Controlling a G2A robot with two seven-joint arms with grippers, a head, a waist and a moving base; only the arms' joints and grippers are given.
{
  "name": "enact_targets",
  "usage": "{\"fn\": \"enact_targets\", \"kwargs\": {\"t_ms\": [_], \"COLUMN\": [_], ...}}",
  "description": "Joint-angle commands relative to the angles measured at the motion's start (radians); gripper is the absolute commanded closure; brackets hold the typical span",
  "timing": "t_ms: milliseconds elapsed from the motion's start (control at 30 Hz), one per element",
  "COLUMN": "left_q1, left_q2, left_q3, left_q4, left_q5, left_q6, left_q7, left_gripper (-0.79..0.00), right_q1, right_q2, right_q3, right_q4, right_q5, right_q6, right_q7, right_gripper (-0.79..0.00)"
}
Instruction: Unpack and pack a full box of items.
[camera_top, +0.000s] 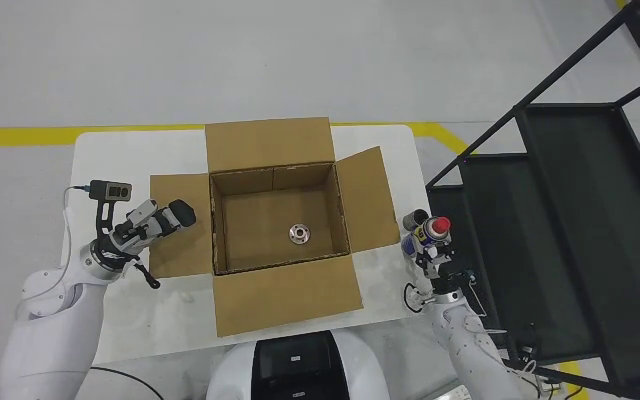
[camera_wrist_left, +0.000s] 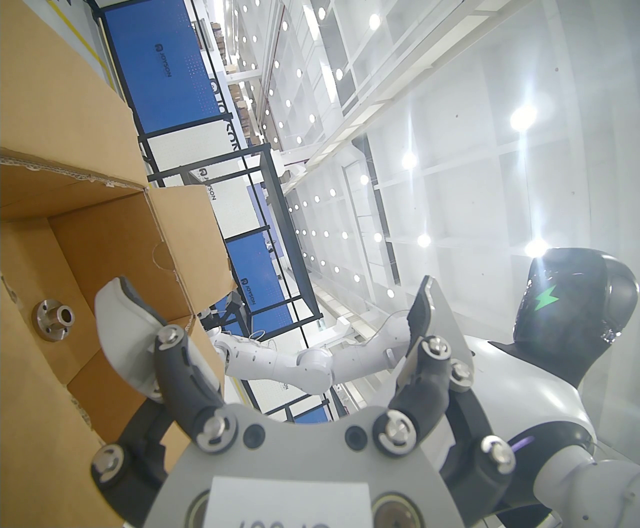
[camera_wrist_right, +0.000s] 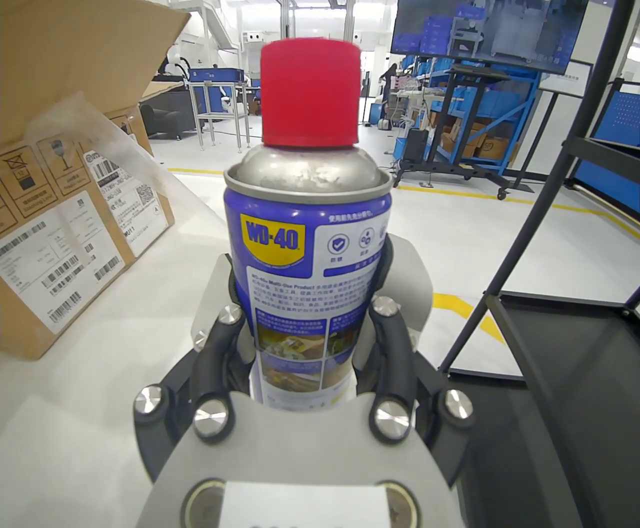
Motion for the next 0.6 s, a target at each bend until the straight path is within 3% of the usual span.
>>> {"fn": "enact_targets", "kwargs": {"t_ms": [0,67,100,133,167,567], "left_q1": [0.0,0.0,0.0,0.0,0.0,0.0], "left_q2": [0.0,0.0,0.0,0.0,0.0,0.0], "left_q3": [0.0,0.0,0.0,0.0,0.0,0.0], "left_q4": [0.0,0.0,0.0,0.0,0.0,0.0], "left_q5": [0.0,0.0,0.0,0.0,0.0,0.0], "left_q6": [0.0,0.0,0.0,0.0,0.0,0.0], "left_q7": [0.0,0.0,0.0,0.0,0.0,0.0], "left_gripper": [-0.785,-0.785,-0.785,-0.785,-0.785,-0.785], "right_q1": [0.011,0.019,0.022,0.025,0.028,0.032], "right_q2": [0.001,0.002,0.003,0.004,0.005,0.014], "right_q3": [-0.005,-0.009,-0.012,-0.014,-0.016,-0.042], "right_q4": [0.022,0.043,0.052,0.06,0.069,0.11], "right_q5": [0.003,0.007,0.008,0.008,0.009,0.038], "right_q6": [0.007,0.006,0.004,0.003,0.003,-0.065], "right_q7": [-0.013,-0.024,-0.027,-0.032,-0.034,-0.079], "right_gripper": [0.0,0.0,-0.077,-0.585,-0.785,-0.785]}}
